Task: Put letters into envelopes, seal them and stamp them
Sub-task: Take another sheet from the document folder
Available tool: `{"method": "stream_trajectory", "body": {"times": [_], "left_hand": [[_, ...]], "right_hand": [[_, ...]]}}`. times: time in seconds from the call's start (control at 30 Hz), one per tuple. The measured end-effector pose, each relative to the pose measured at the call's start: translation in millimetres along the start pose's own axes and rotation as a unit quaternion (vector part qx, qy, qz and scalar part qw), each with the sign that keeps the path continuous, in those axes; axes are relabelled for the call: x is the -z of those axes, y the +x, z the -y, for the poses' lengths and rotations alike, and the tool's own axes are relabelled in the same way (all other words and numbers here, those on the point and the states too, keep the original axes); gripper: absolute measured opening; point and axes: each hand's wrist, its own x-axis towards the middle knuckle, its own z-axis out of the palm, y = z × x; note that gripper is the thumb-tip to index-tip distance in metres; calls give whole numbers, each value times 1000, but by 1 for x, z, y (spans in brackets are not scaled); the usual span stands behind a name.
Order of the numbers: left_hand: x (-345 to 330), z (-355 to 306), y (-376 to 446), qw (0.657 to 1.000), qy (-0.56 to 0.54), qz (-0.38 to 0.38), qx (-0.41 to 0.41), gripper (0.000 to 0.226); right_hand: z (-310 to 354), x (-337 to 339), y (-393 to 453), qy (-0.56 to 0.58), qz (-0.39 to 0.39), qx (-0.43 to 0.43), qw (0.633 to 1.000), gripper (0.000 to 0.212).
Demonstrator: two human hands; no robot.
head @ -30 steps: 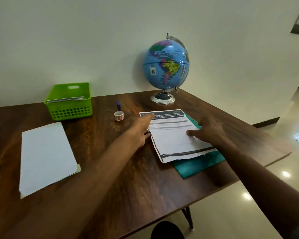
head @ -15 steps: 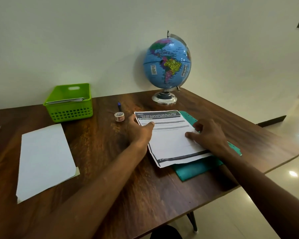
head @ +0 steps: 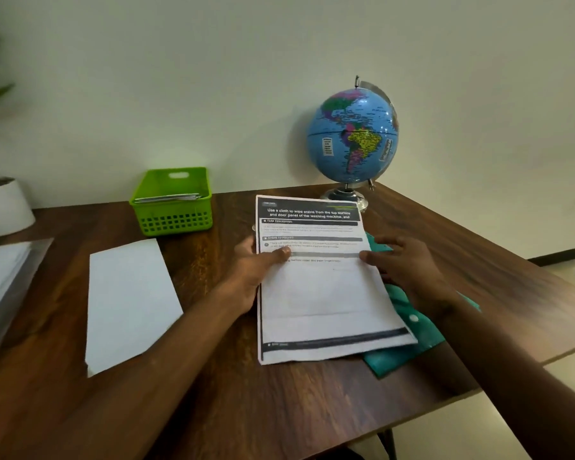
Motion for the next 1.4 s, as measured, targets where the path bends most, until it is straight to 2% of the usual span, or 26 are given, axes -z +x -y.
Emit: {"method": "stream_trajectory", "body": {"times": [0.1,0.23,0.4,0.5,0.57,0.67,0.93,1.07,1.13,1.17,1.23,1.4], "left_hand": [[33,-9,-12,999,6,46,-10,50],[85,-26,-30,997,35,62,-38,44],[154,-44,-39,998,28,-31,-52,39],[196,-50,-41,995,29,-83,-56,36],[214,-52,-40,993,40,-91,-60,33],[239,-55,-39,992,37,-100,-63,34],[257,-53,-33,993,-7,-107,-41,33],[256,-54,-34,995,-2,-100,-18,39],[255,-56,-35,995,-1,-95,-23,34],[255,-56,-35,995,0,-93,-31,29],[255,-56,-36,994,5,-99,-39,25],[258,-57,-33,993,-26,-118,9,24]], "right_hand": [[10,-20,-2,84,56,-26,995,46],[25,-65,-1,127,121,-33,984,33],[44,-143,-4,166,181,-44,968,31],[59,-191,-7,175,227,-37,957,43],[67,-214,-8,179,238,-30,954,50],[73,-246,-3,180,252,-21,951,43],[43,-271,13,171,279,29,945,50],[33,-271,18,180,311,48,932,38],[31,-272,16,161,316,66,933,32],[31,-270,15,153,313,65,935,29],[31,-268,16,152,304,46,939,35],[36,-266,12,189,305,-17,933,36]]}}
